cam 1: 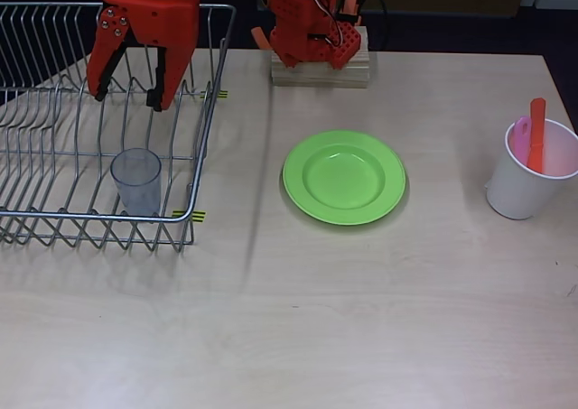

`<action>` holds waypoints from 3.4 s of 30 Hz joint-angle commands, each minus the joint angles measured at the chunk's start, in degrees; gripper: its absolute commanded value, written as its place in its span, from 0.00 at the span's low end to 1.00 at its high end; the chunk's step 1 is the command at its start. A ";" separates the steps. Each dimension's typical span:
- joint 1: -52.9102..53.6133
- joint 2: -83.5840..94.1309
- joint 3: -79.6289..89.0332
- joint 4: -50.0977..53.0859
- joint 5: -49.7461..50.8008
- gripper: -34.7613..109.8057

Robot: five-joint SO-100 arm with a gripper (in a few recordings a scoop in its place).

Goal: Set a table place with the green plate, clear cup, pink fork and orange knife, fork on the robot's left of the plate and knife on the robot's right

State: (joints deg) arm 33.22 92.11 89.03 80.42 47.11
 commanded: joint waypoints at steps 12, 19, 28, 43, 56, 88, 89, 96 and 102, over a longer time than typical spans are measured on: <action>-1.14 -14.77 -7.47 -0.97 -2.64 0.55; -2.72 -20.21 -12.92 0.88 -4.04 0.55; -4.66 -23.73 -13.71 1.76 -2.99 0.56; -3.52 -30.15 -17.67 -1.14 -4.66 0.47; -1.14 -33.40 -24.43 -0.18 -7.73 0.37; -37.53 -14.33 -38.85 14.59 4.48 0.37; -38.67 -15.38 -37.00 14.50 6.68 0.37; -43.24 -24.08 -30.50 12.13 20.21 0.38; -45.79 -37.35 -40.96 10.55 24.08 0.38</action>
State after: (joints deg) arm -11.07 56.95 53.70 91.23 69.26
